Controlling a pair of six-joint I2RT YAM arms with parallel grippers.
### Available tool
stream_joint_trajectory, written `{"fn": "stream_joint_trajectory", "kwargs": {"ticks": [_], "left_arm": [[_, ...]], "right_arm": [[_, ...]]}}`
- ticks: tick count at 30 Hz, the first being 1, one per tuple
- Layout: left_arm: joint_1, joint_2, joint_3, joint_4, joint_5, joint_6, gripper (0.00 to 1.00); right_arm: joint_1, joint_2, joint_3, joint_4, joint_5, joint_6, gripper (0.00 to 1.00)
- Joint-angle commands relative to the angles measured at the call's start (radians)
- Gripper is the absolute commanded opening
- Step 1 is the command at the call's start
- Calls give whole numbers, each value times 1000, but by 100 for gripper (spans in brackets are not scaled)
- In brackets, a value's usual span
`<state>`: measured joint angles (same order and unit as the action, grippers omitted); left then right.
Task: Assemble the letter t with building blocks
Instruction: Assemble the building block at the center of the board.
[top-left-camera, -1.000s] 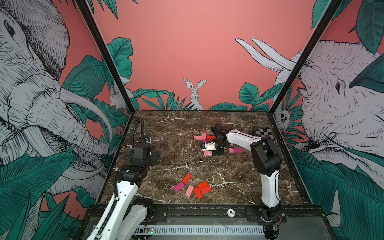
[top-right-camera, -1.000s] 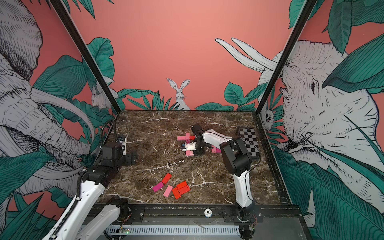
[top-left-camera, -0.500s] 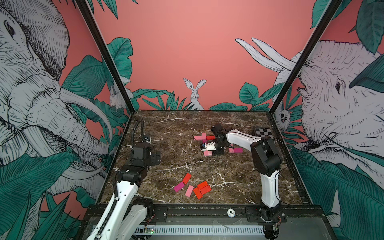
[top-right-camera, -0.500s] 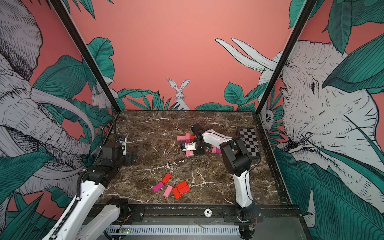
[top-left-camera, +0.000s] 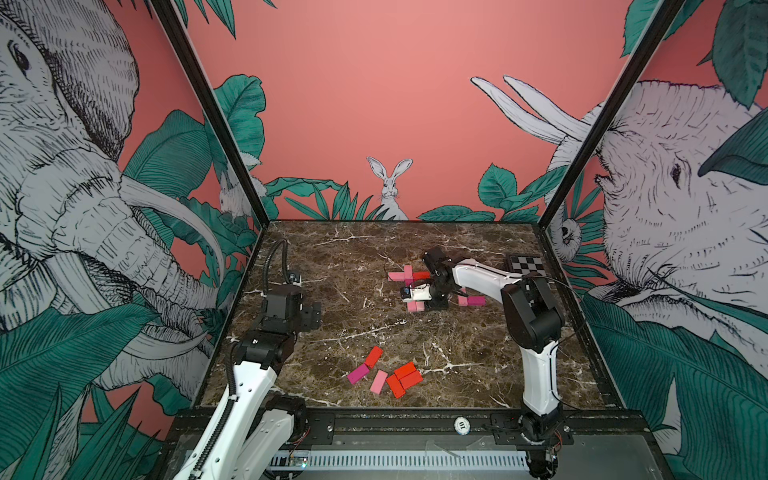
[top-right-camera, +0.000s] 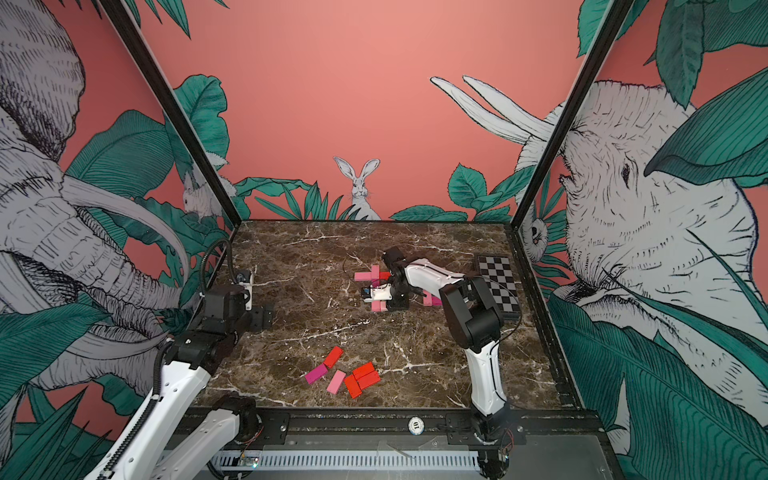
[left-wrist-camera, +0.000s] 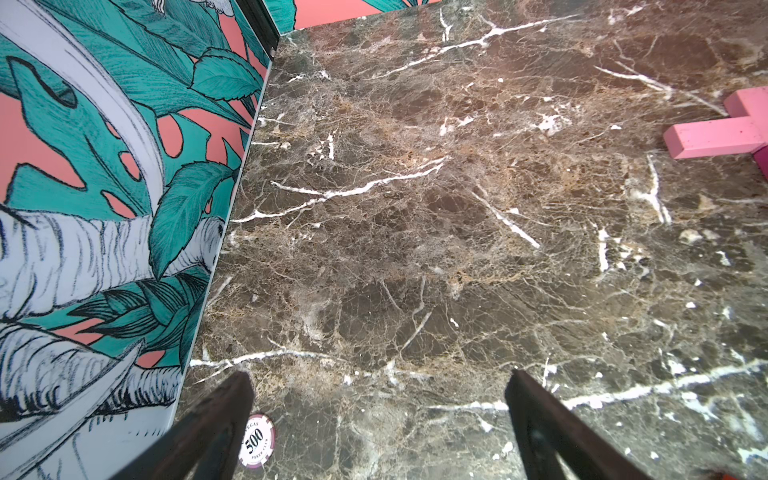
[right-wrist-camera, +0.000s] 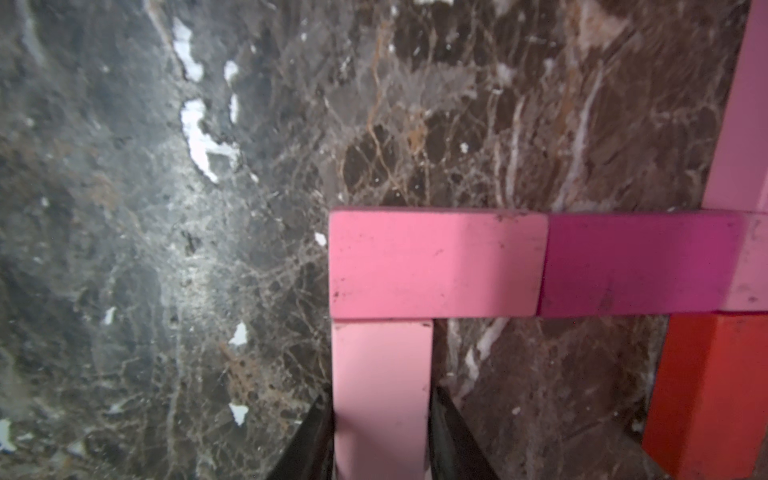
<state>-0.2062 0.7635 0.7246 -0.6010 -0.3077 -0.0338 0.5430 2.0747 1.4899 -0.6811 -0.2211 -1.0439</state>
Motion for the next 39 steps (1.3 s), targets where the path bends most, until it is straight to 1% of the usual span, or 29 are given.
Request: {"fn": "stream_joint_trajectory", "kwargs": {"ticks": [1, 15, 26, 39], "left_arm": [[2, -10, 4, -13, -8, -7, 97], [1, -10, 4, -13, -6, -6, 98], [2, -10, 4, -13, -7, -5, 97], [1, -10, 4, -14, -8, -6, 97]], "right_arm": [[-4, 48, -2, -18, 46, -11, 36], [-4, 48, 1, -34, 30, -15, 35], [-3, 50, 3, -45, 15, -15, 32], [-1, 55, 3, -46, 12, -13, 32]]}}
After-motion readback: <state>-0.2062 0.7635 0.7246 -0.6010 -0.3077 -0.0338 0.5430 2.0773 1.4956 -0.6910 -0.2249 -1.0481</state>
